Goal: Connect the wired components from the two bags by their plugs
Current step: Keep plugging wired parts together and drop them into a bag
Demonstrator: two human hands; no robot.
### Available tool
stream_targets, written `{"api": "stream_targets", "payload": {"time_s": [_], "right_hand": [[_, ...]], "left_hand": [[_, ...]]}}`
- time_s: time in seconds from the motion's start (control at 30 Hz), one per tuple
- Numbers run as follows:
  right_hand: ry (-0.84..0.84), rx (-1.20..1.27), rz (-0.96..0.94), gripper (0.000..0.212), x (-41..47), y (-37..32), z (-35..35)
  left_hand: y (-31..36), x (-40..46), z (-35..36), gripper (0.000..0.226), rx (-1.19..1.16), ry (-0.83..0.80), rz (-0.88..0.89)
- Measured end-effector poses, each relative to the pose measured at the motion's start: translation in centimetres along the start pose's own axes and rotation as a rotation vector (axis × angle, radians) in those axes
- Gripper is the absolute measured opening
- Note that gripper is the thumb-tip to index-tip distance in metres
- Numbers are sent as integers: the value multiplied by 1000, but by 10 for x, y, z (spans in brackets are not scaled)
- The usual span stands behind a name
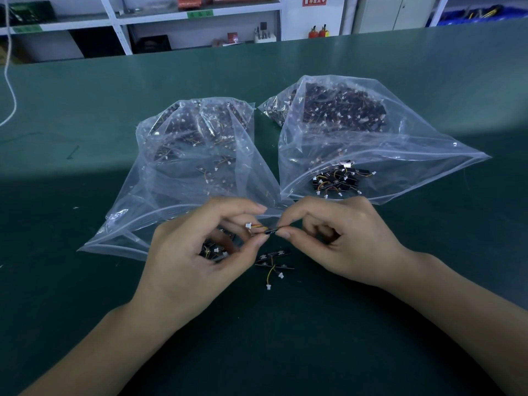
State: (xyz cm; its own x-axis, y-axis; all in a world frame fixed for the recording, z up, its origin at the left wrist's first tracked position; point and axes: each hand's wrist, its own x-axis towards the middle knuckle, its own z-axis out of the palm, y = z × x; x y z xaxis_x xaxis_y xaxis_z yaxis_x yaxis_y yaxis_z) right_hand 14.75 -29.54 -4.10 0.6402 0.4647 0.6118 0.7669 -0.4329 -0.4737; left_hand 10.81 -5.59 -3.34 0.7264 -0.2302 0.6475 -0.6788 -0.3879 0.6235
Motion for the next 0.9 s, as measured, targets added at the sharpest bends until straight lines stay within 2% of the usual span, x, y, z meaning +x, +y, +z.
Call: {"api": "stream_targets", "payload": {"time_s": [0.2,0.37,0.63,0.9], "right_hand": [[-59,-21,7,16,0,3,-1],[-48,-76,52,11,3,18,-12],[49,-304,266,6,4,51,-36],[143,-484,537,9,3,66,-45]], "left_hand": [[-1,1,-2,33,27,-28,-30],[-6,-1,-2,38,159,-68,12],[-10,-2,-6,22,264,-112,93],[-8,-1,-8,6,295,-165,75]]}}
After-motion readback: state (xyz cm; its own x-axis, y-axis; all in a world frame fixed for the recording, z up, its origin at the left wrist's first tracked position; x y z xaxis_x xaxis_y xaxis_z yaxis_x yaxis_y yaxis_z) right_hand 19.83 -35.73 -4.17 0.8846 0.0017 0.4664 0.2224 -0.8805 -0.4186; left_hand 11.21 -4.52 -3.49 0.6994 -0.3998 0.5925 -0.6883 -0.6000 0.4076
